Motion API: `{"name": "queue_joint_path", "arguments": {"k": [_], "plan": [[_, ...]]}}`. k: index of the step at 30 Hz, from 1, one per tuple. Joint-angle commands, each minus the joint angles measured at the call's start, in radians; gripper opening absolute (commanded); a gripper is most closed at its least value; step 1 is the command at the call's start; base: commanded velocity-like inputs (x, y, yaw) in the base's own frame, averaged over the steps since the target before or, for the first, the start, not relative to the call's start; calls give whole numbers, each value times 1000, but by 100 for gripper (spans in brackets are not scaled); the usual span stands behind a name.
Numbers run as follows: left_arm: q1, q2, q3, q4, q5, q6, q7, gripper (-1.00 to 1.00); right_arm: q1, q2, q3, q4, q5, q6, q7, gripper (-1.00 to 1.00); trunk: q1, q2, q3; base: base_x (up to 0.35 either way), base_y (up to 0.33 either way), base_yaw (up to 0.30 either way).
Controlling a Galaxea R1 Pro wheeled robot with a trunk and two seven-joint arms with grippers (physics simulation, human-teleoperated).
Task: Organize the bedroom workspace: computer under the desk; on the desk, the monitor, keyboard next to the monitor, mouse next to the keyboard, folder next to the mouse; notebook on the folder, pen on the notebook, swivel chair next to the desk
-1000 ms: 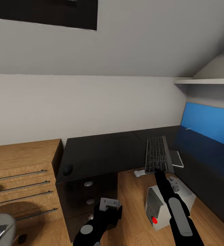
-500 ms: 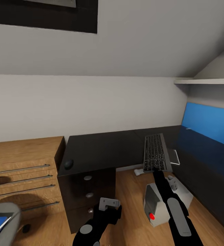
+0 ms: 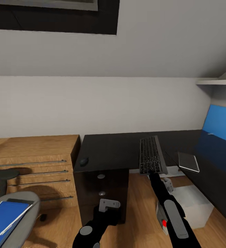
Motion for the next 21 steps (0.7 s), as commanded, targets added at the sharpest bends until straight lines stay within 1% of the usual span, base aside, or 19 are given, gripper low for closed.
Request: {"name": "queue_joint_path", "arguments": {"k": [1,4,7,8,15,16,21], "plan": [[-1,1,-2,-1,10,3,9,100,0,1,5,3,-10,7,2,-100,0,-1,-1,0,0,277],[-1,1,-1,-1,10,3,9,100,0,1,34,10,-10,6,2,-100,0,-1,-1,0,0,278],[-1,0,-2,-1,10,3,9,100,0,1,54,16,-10,5,2,-100,0,-1,-1,0,0,278],[-1,0,-1,-2,10,3,9,100,0,1,63,30,-10,6,3,-100,0,-1,-1,0,0,278],[-1,1,1,-1,10,3,9,100,0,2,70,65,-10,8,2,-100,0,-1,-1,0,0,278],[-1,0,17,0,10,3,9,100,0,2,70,76,-12,9,3,-100,0,-1,-1,0,0,278],[-1,0,23,-1,10,3,9,100,0,2,68,80,-16,11,4,-100,0,-1,-1,0,0,278]]}}
